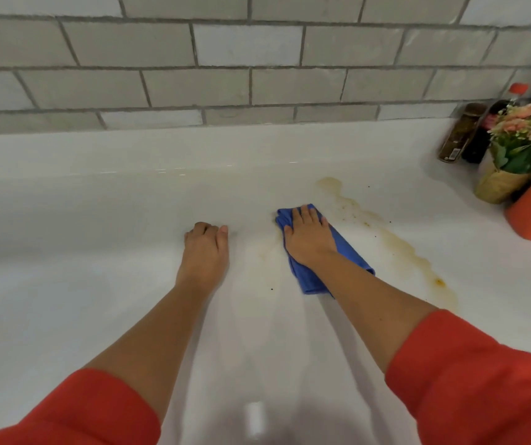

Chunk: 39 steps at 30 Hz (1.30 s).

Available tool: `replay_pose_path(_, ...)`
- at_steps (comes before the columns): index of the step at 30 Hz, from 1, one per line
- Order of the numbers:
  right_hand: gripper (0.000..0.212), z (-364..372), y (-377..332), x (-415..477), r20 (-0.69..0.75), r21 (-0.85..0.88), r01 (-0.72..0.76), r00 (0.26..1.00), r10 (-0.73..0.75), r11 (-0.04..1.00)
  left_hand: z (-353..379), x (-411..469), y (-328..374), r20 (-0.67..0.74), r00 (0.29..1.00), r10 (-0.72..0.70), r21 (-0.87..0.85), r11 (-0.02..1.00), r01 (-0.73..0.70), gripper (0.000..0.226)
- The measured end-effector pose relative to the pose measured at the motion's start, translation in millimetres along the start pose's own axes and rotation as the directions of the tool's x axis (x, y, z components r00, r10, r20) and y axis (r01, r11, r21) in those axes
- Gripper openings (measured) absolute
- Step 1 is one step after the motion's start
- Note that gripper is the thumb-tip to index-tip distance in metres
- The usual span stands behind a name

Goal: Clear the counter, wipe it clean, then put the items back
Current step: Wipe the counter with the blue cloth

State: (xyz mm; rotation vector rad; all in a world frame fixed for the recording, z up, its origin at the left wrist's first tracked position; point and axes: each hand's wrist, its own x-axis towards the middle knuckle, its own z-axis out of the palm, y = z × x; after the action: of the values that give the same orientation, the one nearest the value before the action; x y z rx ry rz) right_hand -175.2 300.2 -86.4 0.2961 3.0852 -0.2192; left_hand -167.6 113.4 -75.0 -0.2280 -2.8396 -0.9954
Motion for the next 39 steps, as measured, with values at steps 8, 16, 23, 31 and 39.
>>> replay_pose_path(8, 0.032, -6.3, 21.0, -64.2, -0.175, 0.543, 0.305, 0.952, -0.25, 0.782, 2.4, 1.5, -3.9, -0.02, 1.0, -0.013, -0.041, 0.999, 0.012, 0.04)
replay_pose_path(16, 0.033, -13.2, 21.3, 36.6, -0.092, 0.409, 0.087, 0.994, -0.054, 0.908, 6.1, 6.6, -6.8, -0.032, 0.999, 0.008, -0.013, 1.0, -0.008, 0.046)
replay_pose_path(23, 0.038, -6.6, -8.9, -25.6, -0.041, 0.46, 0.33, 0.935, -0.352, 0.824, 0.8, 2.8, -5.0, -0.021, 1.0, -0.004, -0.072, 0.997, 0.002, 0.039)
replay_pose_path(31, 0.023, -21.7, 18.1, -48.1, -0.033, 0.839, 0.097, 0.991, -0.127, 0.535, 0.3, 2.6, -8.6, 0.006, 0.998, -0.055, -0.203, 0.978, 0.055, 0.044)
replay_pose_path(39, 0.031, -6.6, -10.4, -68.6, -0.066, 0.586, 0.262, 0.959, -0.277, 0.767, -19.8, -35.8, -14.2, -0.087, 0.996, -0.008, -0.428, 0.903, -0.03, 0.036)
